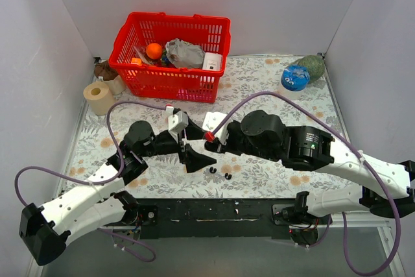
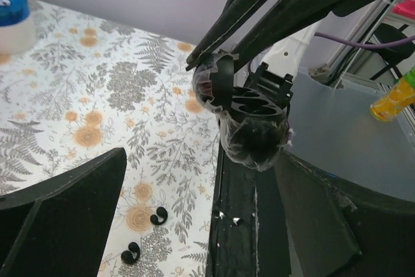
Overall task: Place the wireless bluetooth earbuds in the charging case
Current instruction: Adjust the charging case.
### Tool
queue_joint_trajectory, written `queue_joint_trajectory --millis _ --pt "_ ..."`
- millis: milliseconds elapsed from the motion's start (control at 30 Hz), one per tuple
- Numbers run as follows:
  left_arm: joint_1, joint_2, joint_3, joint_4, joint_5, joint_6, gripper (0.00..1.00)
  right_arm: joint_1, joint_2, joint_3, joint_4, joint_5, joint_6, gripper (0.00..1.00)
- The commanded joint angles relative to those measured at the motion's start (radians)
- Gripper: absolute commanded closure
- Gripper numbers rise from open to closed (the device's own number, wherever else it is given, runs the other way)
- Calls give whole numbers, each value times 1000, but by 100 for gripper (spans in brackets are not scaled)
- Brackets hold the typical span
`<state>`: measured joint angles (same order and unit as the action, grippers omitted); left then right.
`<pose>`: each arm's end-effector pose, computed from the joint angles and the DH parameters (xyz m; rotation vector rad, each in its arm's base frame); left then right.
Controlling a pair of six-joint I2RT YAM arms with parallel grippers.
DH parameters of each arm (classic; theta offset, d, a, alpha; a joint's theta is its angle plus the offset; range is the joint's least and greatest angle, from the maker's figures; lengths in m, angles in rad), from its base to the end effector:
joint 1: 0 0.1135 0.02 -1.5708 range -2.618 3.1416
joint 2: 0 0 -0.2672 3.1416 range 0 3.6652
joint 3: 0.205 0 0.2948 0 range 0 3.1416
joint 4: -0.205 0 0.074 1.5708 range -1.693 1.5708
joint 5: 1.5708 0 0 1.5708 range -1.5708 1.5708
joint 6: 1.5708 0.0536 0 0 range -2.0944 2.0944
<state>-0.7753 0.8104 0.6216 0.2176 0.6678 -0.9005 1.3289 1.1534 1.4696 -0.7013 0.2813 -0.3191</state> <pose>0.1529 -0.1963 0.3152 0.5176 1.7979 -1.7568 0.0824 0.2718 0.4574 -1.3058 1.4623 0.3941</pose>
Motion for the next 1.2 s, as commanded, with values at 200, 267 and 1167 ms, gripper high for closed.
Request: queue_joint_trajectory --millis 200,267,1167 --pt "13 44 70 19 73 -11 5 39 -7 -52 101 182 -6 99" --pt "13 33 63 32 67 -21 5 41 -9 -60 114 188 0 99" --pt "13 24 -11 112 20 -12 97 73 11 -37 146 182 37 99"
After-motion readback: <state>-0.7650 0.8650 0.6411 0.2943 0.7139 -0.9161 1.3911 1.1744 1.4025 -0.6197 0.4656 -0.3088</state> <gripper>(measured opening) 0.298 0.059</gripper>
